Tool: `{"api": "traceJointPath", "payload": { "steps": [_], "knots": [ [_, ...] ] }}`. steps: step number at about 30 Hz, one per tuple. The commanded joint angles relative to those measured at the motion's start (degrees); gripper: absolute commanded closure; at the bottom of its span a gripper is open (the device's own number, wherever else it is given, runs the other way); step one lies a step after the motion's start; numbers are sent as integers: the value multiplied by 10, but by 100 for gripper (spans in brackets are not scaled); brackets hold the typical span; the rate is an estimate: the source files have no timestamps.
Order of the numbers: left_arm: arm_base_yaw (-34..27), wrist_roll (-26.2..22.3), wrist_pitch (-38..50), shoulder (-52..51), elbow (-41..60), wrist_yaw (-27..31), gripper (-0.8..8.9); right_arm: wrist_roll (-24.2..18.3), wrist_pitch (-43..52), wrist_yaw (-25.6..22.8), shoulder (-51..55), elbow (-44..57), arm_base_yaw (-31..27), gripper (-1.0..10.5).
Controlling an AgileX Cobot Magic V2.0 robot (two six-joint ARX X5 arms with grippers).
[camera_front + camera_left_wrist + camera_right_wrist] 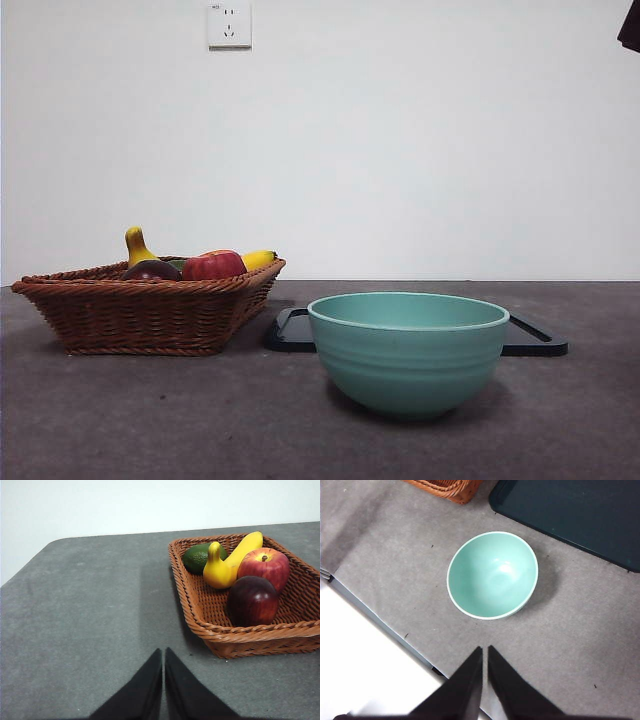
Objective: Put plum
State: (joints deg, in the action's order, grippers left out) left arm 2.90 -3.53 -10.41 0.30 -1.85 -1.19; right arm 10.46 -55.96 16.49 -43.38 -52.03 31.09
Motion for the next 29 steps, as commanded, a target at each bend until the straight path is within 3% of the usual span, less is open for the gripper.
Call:
{"api": "traceJointPath", "payload": {
  "steps": [1, 8, 12, 21, 29],
  "knots": [
    [0, 1, -4, -1, 12, 2, 806, -6, 4, 0, -3, -9, 4, 941],
    [0, 1, -4, -1, 12, 2, 806, -7, 4, 0, -3, -9, 4, 941],
    [0, 1, -4, -1, 12, 2, 806, -52, 24, -18, 13, -8, -24, 941],
    [0, 1, -4, -1, 12, 2, 806, -61, 226, -30, 100, 54, -203, 941],
    [0, 1, -4, -1, 12, 2, 806, -66, 419, -48, 226, 231, -302, 941]
  ]
}}
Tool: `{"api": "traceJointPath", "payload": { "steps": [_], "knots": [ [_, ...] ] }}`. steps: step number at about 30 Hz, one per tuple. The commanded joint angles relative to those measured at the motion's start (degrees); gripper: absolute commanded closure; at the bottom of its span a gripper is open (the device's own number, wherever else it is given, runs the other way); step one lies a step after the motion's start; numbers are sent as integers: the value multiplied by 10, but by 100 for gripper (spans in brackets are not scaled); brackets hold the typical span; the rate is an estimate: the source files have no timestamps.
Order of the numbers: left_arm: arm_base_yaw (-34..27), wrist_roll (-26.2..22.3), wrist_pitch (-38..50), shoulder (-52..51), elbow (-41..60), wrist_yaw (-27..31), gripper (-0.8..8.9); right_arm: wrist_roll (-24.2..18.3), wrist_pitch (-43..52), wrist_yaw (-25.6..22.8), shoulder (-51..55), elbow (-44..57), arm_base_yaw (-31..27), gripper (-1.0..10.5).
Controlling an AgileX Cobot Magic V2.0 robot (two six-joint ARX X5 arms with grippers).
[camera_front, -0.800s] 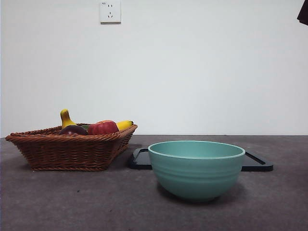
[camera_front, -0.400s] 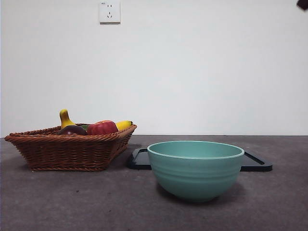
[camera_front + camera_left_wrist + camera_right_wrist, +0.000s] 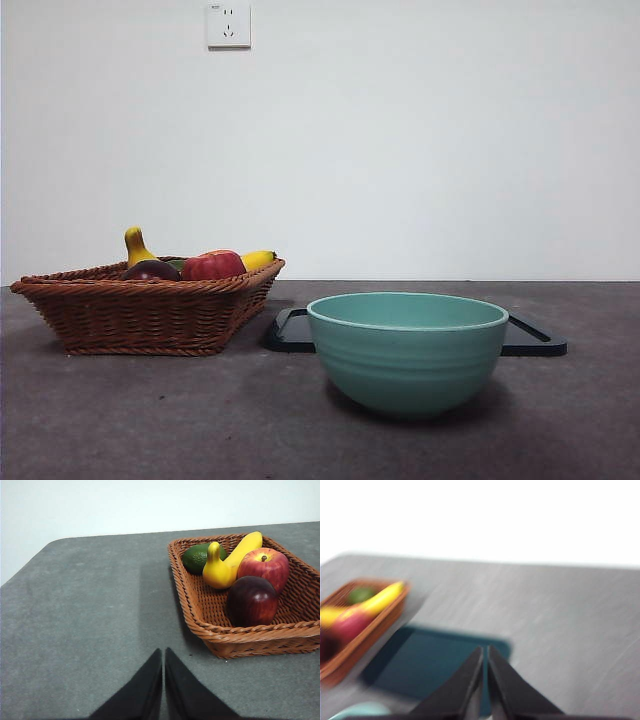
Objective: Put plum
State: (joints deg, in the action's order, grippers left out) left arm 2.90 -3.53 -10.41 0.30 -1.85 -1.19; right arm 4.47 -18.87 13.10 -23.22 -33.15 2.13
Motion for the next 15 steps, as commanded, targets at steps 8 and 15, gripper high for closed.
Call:
{"api": "traceJointPath", "payload": {
  "steps": [8, 15],
  "knots": [
    [0, 1, -4, -1, 12, 2, 806, -6, 164, -100, 141, 198, -36, 941],
    [0, 1, -4, -1, 12, 2, 806, -6, 166, -114, 200, 263, -36, 941]
  ]
}}
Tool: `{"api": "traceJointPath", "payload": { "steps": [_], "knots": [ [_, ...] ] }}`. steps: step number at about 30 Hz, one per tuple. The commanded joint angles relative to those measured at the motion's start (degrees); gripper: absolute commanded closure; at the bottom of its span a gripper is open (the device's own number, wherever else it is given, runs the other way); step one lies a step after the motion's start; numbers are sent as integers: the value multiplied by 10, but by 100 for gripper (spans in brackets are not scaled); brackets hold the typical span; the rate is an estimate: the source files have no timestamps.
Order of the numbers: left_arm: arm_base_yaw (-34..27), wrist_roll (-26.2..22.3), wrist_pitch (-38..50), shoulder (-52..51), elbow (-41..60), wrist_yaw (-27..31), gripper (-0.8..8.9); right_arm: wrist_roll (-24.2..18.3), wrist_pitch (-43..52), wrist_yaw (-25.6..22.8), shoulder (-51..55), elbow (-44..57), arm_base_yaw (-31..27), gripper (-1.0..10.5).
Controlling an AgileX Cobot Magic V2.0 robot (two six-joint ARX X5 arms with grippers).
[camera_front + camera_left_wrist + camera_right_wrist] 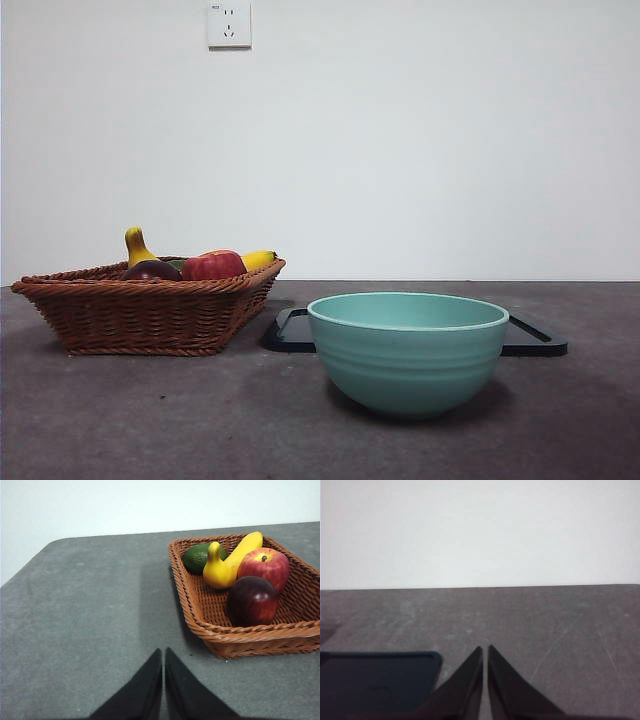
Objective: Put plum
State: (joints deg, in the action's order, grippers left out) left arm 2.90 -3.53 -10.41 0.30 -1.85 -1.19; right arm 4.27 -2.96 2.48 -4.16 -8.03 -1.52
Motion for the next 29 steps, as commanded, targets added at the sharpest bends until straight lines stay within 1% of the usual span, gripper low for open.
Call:
{"api": "traceJointPath", "payload": {
  "steps": [1, 14, 23, 29],
  "knots": [
    [0, 1, -4, -1, 12, 2, 806, -3, 8, -11, 13, 18, 0, 941],
    [0, 1, -4, -1, 12, 2, 806, -2, 7, -11, 40, 72, 0, 941],
    [0, 1, -4, -1, 12, 2, 806, 0, -70, -10, 40, 74, 0, 941],
    [0, 1, -3, -1, 12, 2, 806, 2, -72, -10, 40, 74, 0, 941]
  ]
}}
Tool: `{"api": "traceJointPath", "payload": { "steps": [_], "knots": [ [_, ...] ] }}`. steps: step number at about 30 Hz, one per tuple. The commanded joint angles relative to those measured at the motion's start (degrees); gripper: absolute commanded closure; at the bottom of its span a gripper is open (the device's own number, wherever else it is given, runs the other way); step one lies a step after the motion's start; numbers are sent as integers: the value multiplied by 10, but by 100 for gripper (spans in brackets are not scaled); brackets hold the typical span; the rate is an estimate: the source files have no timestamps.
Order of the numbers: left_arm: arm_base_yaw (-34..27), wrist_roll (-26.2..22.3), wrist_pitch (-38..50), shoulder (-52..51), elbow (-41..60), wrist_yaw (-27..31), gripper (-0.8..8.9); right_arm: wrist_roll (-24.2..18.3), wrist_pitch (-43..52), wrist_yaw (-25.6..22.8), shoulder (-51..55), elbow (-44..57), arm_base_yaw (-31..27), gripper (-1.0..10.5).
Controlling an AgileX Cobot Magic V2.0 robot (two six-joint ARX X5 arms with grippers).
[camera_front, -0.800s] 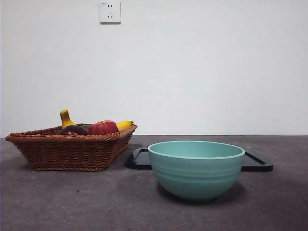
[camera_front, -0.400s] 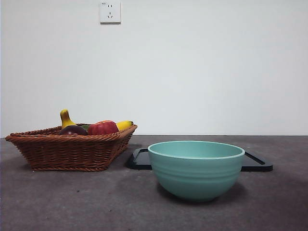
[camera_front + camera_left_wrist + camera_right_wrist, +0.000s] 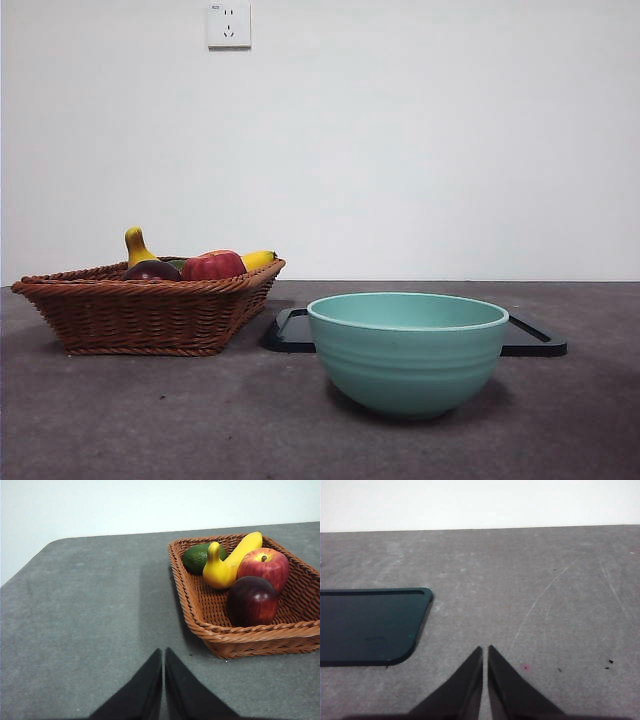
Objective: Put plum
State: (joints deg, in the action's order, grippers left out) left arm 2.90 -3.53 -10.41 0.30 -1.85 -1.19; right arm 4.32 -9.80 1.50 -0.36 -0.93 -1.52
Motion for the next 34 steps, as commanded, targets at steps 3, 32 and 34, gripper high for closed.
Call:
{"api": "traceJointPath", "payload": {
  "steps": [3, 32, 34],
  "knots": [
    [0, 1, -3, -1, 12, 2, 806, 2, 3, -1, 2, 3, 0, 941],
    [0, 1, -4, -1, 12, 2, 806, 2, 8, 0, 2, 3, 0, 941],
    [0, 1, -3, -1, 12, 2, 806, 2, 8, 0, 2, 3, 0, 941]
  ]
}}
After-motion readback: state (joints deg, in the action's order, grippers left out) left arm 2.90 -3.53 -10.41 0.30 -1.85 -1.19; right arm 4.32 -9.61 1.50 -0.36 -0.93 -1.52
